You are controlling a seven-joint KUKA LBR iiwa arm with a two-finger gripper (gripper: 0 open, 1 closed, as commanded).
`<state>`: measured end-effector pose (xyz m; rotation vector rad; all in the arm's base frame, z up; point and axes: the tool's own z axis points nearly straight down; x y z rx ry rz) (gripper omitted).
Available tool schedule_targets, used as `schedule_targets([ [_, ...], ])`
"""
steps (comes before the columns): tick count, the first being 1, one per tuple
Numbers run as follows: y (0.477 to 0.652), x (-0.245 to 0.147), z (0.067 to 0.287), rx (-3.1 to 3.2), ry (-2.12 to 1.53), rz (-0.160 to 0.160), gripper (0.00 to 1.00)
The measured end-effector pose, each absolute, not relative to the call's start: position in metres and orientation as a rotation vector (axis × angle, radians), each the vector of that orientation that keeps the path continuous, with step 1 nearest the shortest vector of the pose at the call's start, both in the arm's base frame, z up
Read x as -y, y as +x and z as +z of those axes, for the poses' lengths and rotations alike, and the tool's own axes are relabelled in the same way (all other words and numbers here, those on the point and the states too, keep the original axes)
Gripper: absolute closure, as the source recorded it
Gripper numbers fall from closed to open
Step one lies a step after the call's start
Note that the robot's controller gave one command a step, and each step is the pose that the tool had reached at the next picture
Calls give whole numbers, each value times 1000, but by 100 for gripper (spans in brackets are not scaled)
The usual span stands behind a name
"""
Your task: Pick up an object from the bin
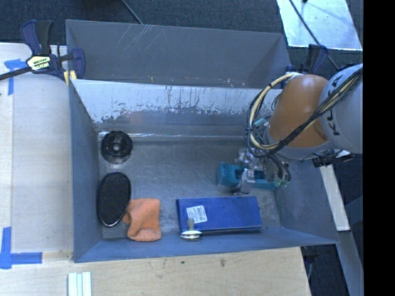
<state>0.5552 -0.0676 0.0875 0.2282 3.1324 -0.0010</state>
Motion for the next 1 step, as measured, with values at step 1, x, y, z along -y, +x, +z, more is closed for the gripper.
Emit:
schedule_targets([
  [1, 545, 97, 199, -3140, 205, 1, 100],
])
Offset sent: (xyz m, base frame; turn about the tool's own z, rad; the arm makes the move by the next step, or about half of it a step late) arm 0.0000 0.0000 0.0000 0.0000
